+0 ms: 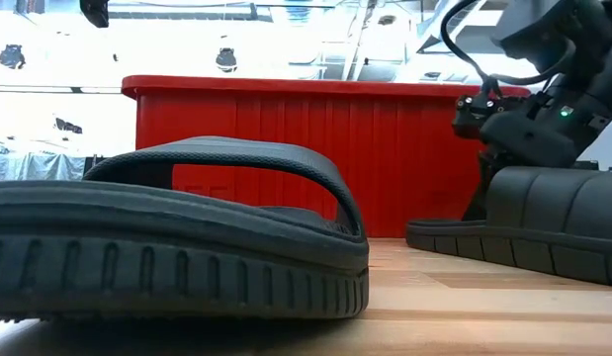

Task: Pick and place slides into bin
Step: Put the black slide into the red container

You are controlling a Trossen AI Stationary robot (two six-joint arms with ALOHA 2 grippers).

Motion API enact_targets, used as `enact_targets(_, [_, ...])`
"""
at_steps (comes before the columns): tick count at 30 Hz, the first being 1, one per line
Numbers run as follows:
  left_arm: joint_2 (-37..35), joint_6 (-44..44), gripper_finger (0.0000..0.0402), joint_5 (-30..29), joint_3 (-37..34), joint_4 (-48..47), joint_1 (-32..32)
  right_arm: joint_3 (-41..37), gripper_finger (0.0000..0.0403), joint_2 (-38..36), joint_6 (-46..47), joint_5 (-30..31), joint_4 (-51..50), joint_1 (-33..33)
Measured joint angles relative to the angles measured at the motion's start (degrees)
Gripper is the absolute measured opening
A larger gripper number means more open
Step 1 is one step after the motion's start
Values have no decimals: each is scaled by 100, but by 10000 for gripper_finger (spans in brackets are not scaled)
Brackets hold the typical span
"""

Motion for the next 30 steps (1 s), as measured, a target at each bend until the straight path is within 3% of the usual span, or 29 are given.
enact_targets(3, [0, -2, 157, 0, 2, 0, 0, -3, 203, -38, 54, -67, 3, 7])
enact_targets(8, [0, 13, 157, -1, 2, -6, 2, -22, 43, -226, 276, -62, -141, 33])
enact_targets(9, [0, 44, 157, -2, 2, -13, 2, -25, 26, -254, 312, -62, -139, 35])
enact_targets(19, [0, 70, 157, -2, 2, -20, 0, -45, 10, -673, 413, -281, -123, 253])
enact_targets(30, [0, 70, 157, -3, 2, -42, 2, -51, 6, -1436, 444, 261, -97, 660])
